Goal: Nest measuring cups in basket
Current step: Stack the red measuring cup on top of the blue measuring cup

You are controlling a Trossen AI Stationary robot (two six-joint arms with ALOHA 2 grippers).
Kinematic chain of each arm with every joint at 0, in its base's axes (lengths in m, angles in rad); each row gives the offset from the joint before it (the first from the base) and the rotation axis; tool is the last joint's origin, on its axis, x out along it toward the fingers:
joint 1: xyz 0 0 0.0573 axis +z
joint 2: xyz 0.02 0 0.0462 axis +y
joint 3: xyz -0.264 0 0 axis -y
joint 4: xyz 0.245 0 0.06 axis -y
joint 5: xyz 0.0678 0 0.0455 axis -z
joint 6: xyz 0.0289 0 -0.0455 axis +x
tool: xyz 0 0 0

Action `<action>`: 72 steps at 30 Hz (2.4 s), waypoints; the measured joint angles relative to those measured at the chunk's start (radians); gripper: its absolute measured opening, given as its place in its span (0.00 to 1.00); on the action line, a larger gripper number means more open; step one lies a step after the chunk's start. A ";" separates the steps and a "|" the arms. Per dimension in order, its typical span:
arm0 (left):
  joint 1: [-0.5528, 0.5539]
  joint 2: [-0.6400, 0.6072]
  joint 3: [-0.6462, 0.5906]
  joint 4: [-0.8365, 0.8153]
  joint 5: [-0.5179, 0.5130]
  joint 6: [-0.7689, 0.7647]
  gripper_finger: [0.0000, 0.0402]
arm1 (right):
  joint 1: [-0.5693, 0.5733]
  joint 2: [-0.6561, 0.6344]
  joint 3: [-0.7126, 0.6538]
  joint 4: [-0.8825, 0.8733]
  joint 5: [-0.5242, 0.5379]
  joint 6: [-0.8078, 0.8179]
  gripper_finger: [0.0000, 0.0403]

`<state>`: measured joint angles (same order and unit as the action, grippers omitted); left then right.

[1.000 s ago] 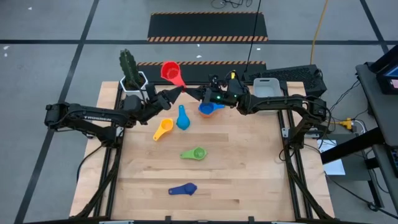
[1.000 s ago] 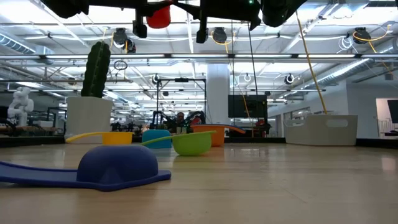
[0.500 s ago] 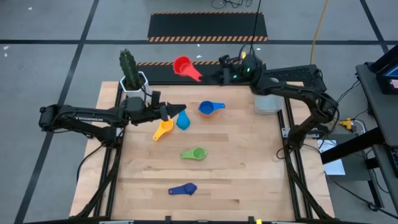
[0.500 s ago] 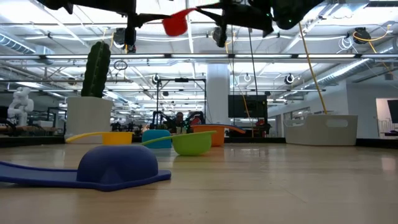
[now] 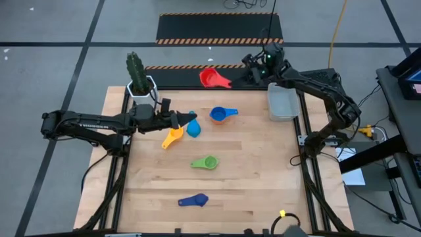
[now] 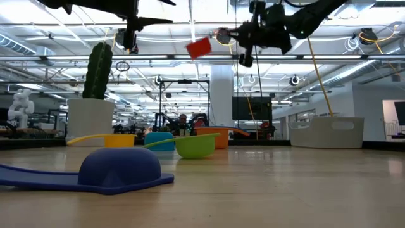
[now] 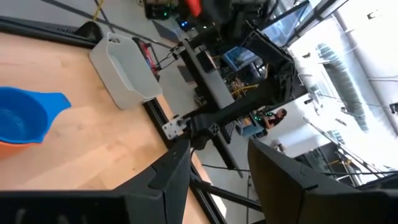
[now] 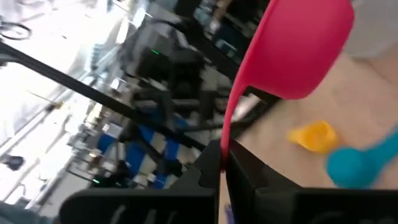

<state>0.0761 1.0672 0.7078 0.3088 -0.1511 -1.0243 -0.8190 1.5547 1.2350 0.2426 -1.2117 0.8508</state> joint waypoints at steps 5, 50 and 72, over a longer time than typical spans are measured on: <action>0.001 0.000 0.000 0.000 -0.019 0.015 0.41 | -0.014 0.023 0.000 -0.242 -0.124 -0.231 0.00; 0.004 0.000 0.000 -0.008 -0.037 0.009 0.41 | -0.073 0.358 -0.080 -0.280 -0.254 -0.343 0.00; 0.004 0.000 0.000 -0.008 -0.038 0.000 0.41 | -0.054 0.357 -0.145 -0.270 -0.168 -0.399 0.02</action>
<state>0.0799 1.0672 0.7082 0.3012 -0.1890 -1.0244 -0.8730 1.9118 1.0901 -0.0273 -1.3796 0.4515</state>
